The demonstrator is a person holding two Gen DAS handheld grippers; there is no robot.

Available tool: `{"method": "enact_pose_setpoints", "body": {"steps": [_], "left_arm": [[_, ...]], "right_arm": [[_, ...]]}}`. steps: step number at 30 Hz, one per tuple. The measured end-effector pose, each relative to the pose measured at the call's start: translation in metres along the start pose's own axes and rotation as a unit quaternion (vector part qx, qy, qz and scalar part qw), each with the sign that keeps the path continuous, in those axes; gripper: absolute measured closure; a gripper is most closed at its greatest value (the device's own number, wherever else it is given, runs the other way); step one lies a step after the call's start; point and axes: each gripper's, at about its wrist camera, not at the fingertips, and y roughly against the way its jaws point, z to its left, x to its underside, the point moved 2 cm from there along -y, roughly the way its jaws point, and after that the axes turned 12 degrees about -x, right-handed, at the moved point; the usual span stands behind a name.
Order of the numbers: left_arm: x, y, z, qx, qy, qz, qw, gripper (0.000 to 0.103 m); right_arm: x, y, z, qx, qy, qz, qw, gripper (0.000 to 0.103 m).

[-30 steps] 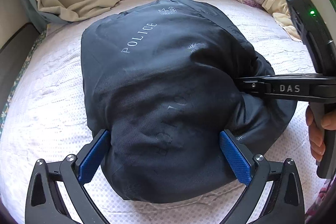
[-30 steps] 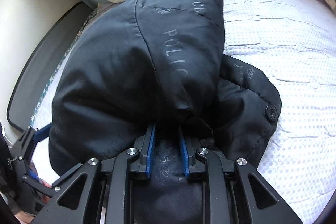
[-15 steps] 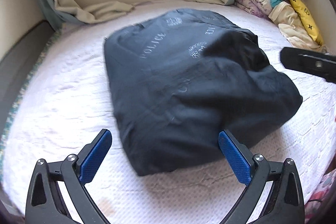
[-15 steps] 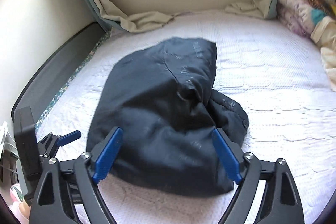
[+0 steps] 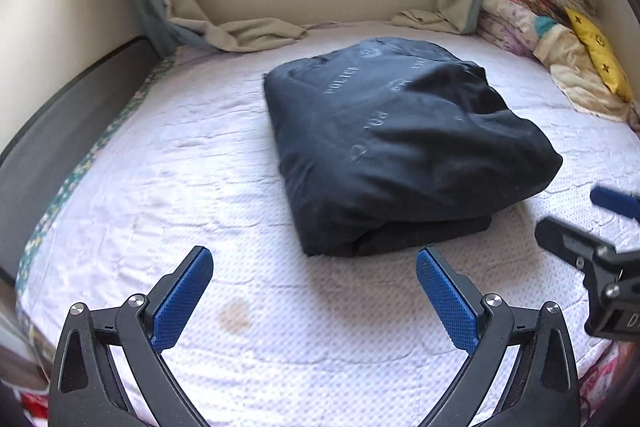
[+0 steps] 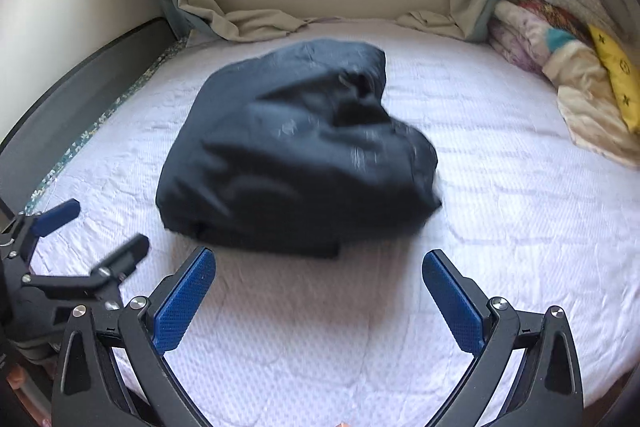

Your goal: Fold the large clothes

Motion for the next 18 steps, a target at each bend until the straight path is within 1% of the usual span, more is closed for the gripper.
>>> {"method": "enact_pose_setpoints", "body": {"steps": [3,6,10,13,18], "left_arm": [[0.005,0.003,0.007,0.016,0.021,0.003,0.9997,0.0],[0.01,0.005,0.011,0.019,0.032,0.007,0.9993,0.0],[0.012,0.005,0.012,0.017,0.036,0.01,0.9991,0.0],[0.012,0.007,0.011,0.012,0.033,0.005,0.9994,0.0],[0.011,0.007,0.007,0.015,0.029,0.005,0.9995,0.0]], "right_arm": [[0.011,-0.004,-0.004,0.001,-0.014,0.011,1.0,0.0],[0.018,-0.005,-0.008,0.01,-0.021,0.018,1.0,0.0],[0.023,-0.002,-0.011,0.019,-0.021,0.017,0.999,0.0],[0.025,0.0,-0.013,0.017,-0.023,0.017,0.999,0.0],[0.025,0.004,-0.016,0.018,-0.023,0.014,0.999,0.0]]}}
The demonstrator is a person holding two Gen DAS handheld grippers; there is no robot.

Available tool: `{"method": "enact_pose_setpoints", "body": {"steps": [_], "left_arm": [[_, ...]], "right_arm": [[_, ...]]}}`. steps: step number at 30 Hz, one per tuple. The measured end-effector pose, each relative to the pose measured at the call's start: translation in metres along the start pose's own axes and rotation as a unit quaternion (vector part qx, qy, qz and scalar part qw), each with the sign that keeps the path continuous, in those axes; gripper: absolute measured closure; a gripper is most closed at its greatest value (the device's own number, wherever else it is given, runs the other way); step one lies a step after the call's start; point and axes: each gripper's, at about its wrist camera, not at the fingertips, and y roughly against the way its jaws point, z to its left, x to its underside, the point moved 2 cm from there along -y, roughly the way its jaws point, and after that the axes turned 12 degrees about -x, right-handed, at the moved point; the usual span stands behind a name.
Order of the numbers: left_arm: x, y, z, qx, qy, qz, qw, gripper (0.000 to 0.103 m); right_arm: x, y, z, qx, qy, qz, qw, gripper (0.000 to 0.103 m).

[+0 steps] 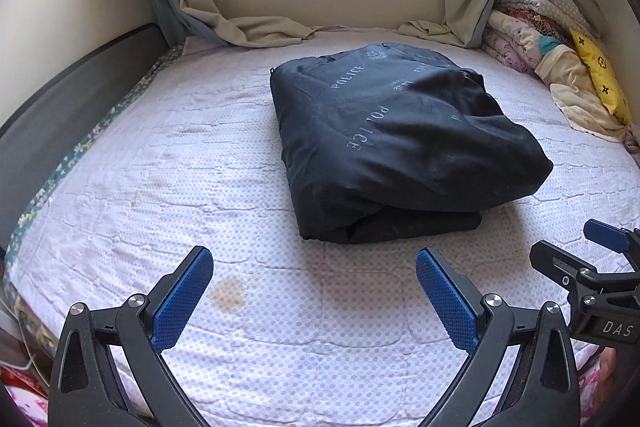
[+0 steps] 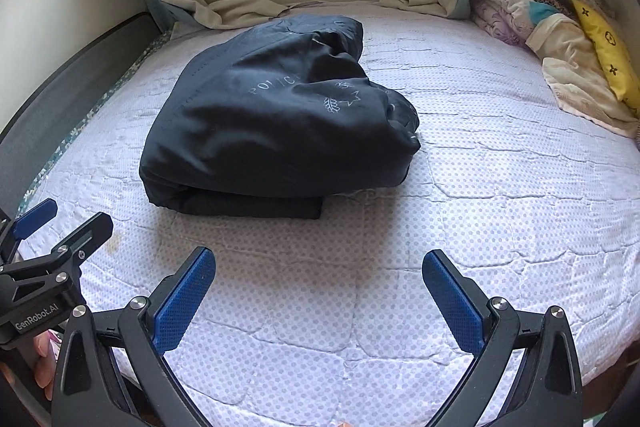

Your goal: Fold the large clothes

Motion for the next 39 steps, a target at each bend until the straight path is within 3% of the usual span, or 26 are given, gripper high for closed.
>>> {"method": "enact_pose_setpoints", "body": {"steps": [39], "left_arm": [[0.0039,-0.0029,-0.001,0.006,0.001,0.006,1.0,0.0]], "right_arm": [[0.0033,-0.0043,0.0044,-0.003,0.019,0.006,1.0,0.0]]}}
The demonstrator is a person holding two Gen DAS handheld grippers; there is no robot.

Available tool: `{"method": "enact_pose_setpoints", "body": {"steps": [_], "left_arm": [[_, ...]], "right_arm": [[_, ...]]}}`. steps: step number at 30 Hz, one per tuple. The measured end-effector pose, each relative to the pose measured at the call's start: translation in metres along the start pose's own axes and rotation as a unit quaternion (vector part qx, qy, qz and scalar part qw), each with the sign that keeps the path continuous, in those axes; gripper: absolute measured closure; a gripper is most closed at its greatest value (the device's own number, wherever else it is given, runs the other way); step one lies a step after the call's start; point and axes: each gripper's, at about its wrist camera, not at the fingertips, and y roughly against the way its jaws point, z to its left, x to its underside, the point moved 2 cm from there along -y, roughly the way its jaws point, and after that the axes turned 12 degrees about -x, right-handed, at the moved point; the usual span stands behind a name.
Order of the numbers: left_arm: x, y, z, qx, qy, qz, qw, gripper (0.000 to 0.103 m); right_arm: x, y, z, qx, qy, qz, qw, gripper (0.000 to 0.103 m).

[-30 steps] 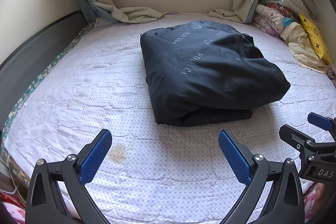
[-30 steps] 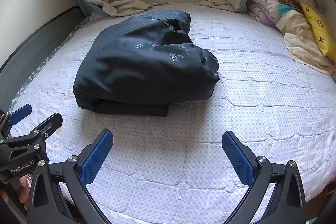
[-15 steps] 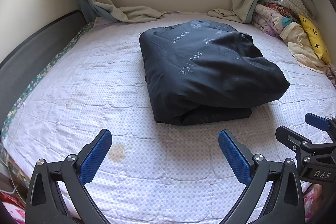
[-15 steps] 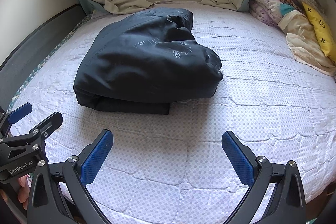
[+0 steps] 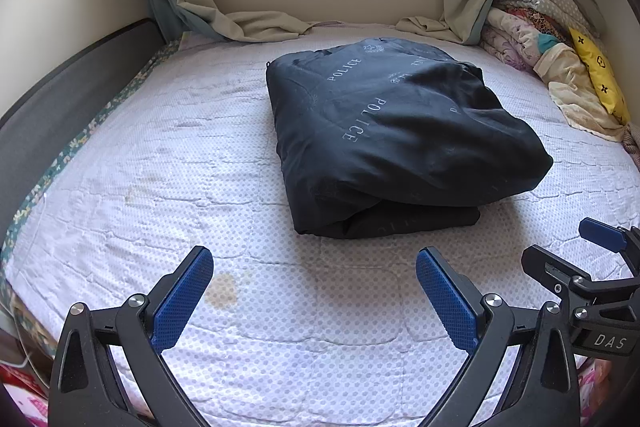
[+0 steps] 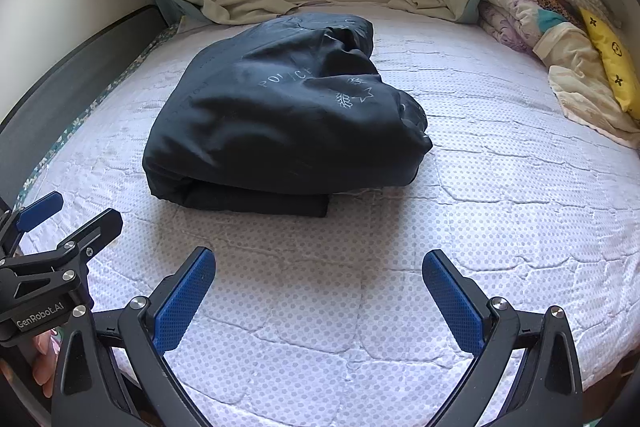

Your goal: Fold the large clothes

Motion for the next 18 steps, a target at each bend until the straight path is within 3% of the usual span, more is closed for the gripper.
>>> {"method": "enact_pose_setpoints", "body": {"steps": [18], "left_arm": [[-0.0003,0.0005,0.0033,-0.006,0.006,-0.007,0.9999,0.0]], "right_arm": [[0.0001,0.0005,-0.0004,0.001,-0.002,-0.001,1.0,0.0]]}}
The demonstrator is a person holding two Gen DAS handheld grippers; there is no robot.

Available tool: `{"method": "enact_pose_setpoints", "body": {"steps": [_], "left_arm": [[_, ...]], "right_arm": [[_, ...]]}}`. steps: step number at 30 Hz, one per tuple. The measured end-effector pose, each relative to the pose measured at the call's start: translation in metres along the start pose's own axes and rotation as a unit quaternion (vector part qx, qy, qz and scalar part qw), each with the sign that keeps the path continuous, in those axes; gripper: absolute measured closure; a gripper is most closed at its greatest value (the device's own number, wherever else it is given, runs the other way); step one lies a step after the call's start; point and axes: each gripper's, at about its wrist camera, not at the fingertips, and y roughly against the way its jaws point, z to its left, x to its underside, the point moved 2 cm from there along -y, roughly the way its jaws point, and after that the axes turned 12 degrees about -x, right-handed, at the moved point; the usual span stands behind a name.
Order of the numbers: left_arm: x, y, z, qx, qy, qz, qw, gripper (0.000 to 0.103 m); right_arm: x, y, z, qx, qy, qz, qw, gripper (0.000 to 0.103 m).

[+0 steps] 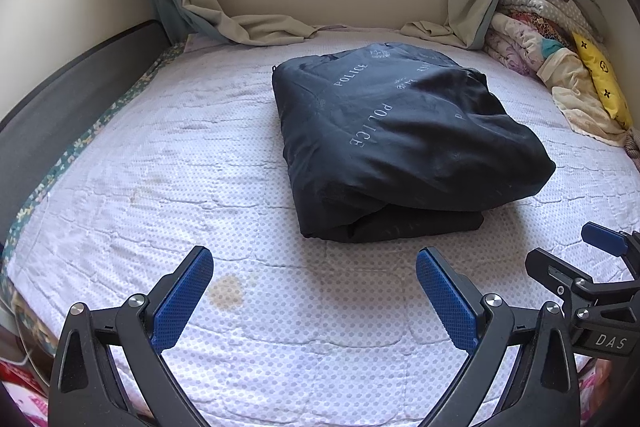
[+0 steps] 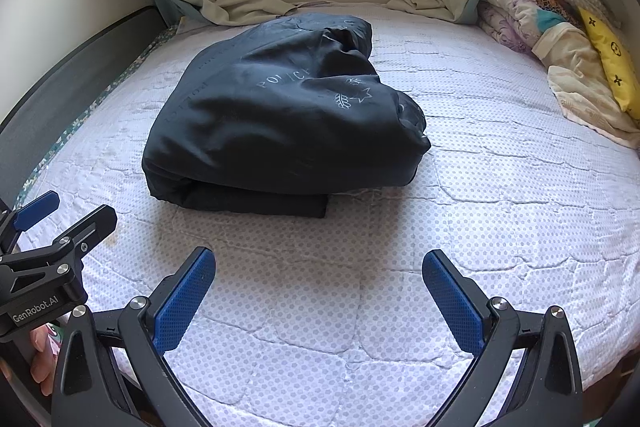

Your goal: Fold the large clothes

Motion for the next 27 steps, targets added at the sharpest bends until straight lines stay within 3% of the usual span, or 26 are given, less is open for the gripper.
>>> {"method": "enact_pose_setpoints", "body": {"steps": [20,27], "left_arm": [[-0.001,0.002,0.003,-0.005,0.01,-0.003,0.9999,0.0],[0.0,-0.001,0.01,0.026,0.033,0.012,0.999,0.0]], "right_arm": [[-0.001,0.002,0.004,-0.002,0.004,-0.002,1.0,0.0],[0.0,0.002,0.005,-0.002,0.004,-0.002,1.0,0.0]]}}
